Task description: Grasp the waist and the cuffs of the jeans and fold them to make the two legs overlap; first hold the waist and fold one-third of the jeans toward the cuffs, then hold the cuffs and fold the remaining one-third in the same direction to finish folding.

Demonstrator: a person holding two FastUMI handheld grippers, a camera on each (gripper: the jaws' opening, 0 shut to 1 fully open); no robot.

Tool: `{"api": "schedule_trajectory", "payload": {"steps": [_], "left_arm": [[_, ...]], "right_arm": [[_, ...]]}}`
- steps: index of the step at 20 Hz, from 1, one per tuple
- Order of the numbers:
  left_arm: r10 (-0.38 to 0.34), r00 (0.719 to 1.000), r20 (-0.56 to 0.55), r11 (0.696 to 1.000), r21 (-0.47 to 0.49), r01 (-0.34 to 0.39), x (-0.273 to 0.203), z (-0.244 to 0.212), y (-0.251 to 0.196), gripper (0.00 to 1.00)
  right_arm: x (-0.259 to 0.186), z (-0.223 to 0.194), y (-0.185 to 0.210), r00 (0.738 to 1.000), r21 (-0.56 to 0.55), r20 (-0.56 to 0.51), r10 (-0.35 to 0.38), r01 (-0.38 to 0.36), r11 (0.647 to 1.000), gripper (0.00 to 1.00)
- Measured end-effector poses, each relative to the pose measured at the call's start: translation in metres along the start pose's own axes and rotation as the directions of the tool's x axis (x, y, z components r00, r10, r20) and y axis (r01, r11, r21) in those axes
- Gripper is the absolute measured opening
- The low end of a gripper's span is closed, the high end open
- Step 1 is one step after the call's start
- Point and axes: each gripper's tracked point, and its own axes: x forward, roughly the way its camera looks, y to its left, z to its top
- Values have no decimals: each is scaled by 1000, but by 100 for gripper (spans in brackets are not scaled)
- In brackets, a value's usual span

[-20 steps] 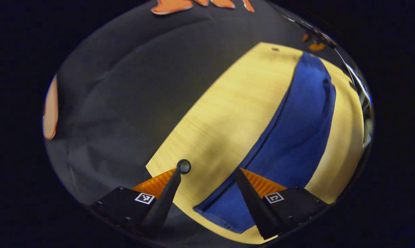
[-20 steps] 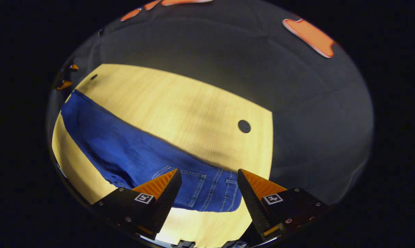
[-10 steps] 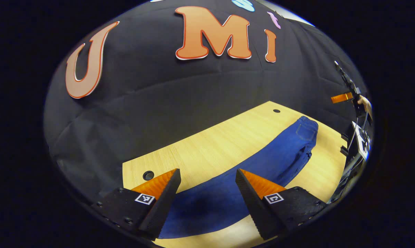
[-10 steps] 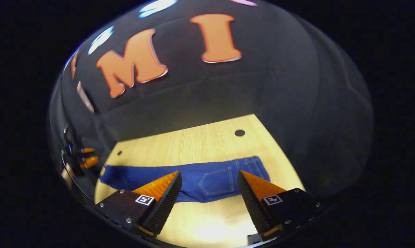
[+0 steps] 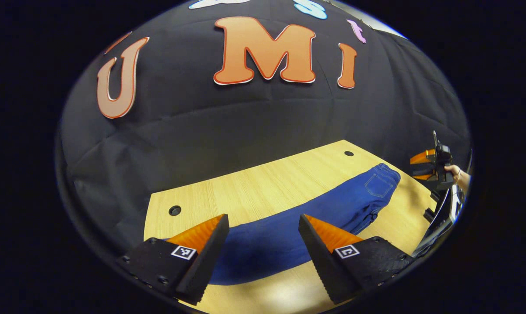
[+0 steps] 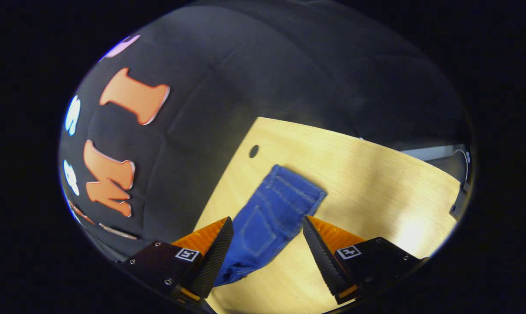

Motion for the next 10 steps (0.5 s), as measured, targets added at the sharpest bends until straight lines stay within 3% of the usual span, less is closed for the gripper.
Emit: {"api": "schedule_trajectory", "payload": {"steps": [2, 6, 10], "left_arm": [[27, 999, -21, 999, -28, -28, -4, -6, -8, 99], [80, 995, -54, 995, -57, -83, -9, -11, -14, 99], [110, 991, -76, 993, -22, -112, -9, -11, -8, 99]], "right_arm": [[16, -4, -10, 999, 18, -38, -28, 29, 999, 98], [56, -3, -31, 998, 84, -67, -11, 17, 996, 98], [77, -6, -21, 997, 148, -69, 28, -17, 989, 98]]}}
